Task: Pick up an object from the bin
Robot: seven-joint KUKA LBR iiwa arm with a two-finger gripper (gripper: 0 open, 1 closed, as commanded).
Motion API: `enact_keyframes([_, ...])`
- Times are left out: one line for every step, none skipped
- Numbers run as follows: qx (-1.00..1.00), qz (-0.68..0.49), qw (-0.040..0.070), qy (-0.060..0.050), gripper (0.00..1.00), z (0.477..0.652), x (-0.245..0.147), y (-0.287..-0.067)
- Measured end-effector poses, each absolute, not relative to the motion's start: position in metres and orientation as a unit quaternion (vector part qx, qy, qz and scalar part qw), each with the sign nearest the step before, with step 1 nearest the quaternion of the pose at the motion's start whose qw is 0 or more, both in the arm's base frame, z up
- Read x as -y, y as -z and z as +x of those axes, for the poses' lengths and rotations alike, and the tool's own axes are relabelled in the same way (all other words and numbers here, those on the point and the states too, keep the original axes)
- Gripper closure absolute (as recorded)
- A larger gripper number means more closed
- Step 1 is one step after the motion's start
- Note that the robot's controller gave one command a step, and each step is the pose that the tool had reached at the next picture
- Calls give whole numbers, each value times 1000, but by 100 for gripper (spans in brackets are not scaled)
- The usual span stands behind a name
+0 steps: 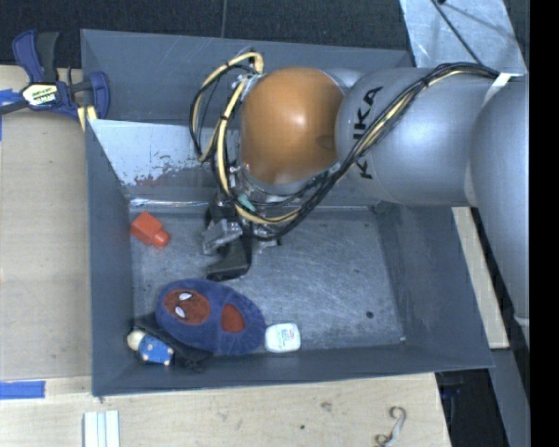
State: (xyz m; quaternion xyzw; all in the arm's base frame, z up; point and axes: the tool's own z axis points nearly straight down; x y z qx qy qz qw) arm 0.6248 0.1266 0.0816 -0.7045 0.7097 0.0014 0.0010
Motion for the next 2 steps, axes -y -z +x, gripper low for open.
enact_keyframes([-711,-703,0,-1,100,624,-126,-125])
enact_keyframes([-712,-702,-1,-2,100,623,-126,-135])
